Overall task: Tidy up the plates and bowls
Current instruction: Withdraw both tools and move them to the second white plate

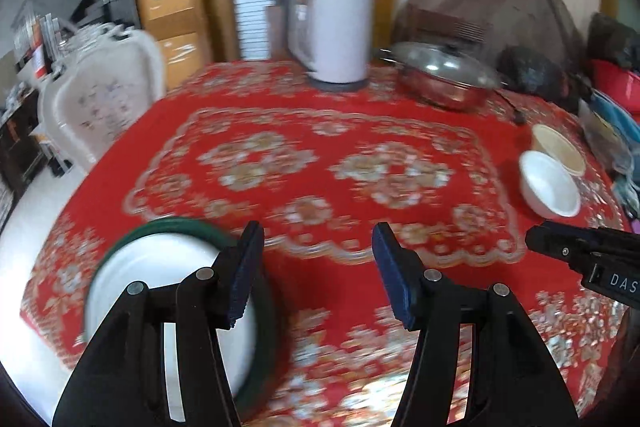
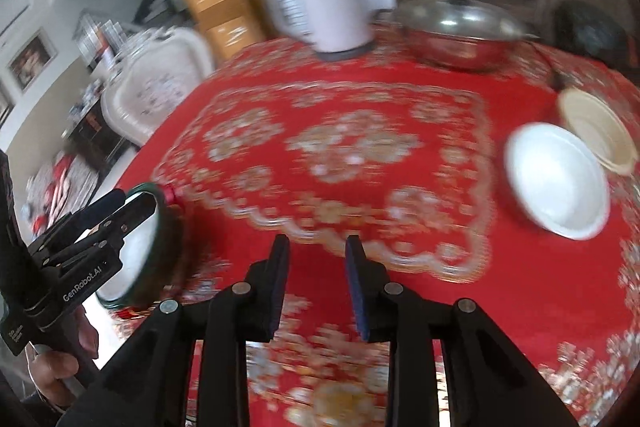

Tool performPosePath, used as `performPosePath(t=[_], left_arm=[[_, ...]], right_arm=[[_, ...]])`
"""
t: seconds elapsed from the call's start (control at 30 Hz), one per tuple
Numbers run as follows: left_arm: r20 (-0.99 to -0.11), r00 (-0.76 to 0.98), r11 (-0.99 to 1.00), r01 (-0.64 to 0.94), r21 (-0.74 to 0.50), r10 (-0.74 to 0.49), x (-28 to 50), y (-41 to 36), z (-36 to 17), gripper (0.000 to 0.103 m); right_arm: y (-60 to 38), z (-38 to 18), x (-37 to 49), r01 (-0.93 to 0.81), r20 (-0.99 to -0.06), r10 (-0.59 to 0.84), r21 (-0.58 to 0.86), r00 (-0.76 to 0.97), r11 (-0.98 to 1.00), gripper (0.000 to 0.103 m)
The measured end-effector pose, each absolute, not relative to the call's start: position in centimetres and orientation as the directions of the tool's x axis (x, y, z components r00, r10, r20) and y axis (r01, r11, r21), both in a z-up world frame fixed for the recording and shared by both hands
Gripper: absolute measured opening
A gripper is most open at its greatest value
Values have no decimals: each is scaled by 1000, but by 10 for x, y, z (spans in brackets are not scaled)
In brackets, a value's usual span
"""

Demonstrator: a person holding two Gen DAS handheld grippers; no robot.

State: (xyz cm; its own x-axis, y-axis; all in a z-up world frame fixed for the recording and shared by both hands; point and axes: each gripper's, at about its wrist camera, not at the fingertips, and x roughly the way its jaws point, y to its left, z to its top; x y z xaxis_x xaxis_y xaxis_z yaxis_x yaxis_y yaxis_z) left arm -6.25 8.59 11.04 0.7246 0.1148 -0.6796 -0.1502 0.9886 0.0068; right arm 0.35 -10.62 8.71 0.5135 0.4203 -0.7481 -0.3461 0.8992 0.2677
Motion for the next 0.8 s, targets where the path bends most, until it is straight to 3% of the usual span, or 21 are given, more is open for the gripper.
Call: performPosePath(t=[0.2,0.5,0.8], left_arm=[[-707,707,1000,-29,-3,18,-27,28,105,57],[-776,616,989,122,-80,-139,36,-51,91,57],[-821,547,984,149,-95,-162,99,-109,74,57]], right_arm=[[-179,86,9,-210,-748,352,282,563,936,39],[-268,76,22,-14,-755,253,308,605,951,41],[-309,67,59,60,-772,223,319,596,946,43]])
